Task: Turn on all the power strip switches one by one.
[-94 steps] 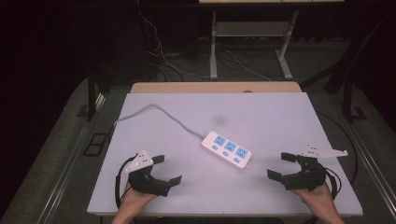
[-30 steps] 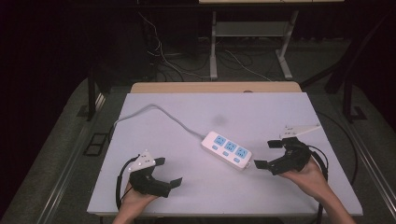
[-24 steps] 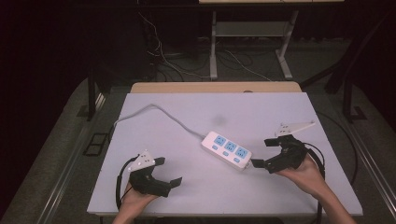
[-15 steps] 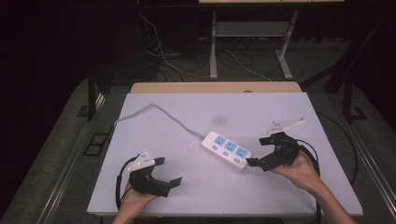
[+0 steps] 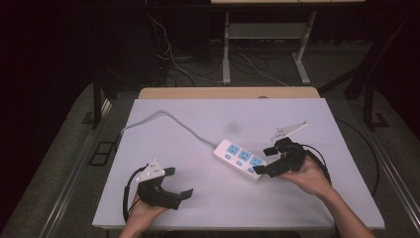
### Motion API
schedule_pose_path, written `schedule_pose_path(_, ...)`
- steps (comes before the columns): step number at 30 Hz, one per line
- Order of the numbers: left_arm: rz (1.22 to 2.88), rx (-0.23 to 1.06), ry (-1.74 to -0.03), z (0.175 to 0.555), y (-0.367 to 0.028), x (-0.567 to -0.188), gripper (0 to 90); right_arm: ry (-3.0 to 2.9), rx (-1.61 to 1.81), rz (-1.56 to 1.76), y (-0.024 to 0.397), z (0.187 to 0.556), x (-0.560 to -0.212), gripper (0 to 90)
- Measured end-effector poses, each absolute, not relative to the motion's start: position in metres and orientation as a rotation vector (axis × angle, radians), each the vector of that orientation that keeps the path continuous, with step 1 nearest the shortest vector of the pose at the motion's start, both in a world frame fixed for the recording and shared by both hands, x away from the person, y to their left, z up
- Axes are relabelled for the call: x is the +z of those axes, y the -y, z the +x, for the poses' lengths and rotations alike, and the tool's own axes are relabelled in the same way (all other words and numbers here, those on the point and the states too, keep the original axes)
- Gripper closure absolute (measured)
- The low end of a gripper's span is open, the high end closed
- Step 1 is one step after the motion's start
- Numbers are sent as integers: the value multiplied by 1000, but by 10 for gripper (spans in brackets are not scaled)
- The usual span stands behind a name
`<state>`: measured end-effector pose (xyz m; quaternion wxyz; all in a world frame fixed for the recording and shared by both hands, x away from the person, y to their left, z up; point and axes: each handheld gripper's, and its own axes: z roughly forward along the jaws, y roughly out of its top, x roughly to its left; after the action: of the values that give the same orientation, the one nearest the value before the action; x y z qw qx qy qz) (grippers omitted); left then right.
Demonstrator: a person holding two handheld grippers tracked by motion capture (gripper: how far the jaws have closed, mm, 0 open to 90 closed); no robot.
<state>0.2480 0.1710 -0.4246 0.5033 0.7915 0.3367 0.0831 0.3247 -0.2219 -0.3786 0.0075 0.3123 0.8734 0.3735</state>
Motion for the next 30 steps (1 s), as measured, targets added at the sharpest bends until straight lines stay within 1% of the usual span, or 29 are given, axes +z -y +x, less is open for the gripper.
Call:
schedule_pose_path(2, 1913, 201, -812, 248, -171, -425, 0, -2752, 1164, 959, 220, 326, -380, 310)
schedule_pose_path(4, 1912, 200, -813, 248, -171, -425, 0, -2768, 1147, 955, 218, 327, -381, 369)
schedule_pose_path(5, 1913, 200, -813, 248, -171, -425, 0, -2776, 1135, 950, 216, 328, -382, 448)
schedule_pose_path(6, 1912, 201, -814, 248, -171, -425, 0, -2776, 1135, 950, 216, 328, -382, 448)
schedule_pose_path(10, 1913, 200, -814, 248, -171, -425, 0, -2788, 1108, 944, 213, 330, -385, 581)
schedule_pose_path(20, 1916, 201, -814, 248, -171, -425, 0, -2840, 1071, 930, 206, 333, -392, 874)
schedule_pose_path(22, 1916, 202, -815, 248, -171, -425, 0, -2850, 1064, 921, 204, 333, -394, 899)
schedule_pose_path(30, 1916, 204, -814, 248, -171, -425, 0, -2860, 1031, 918, 198, 336, -401, 899)
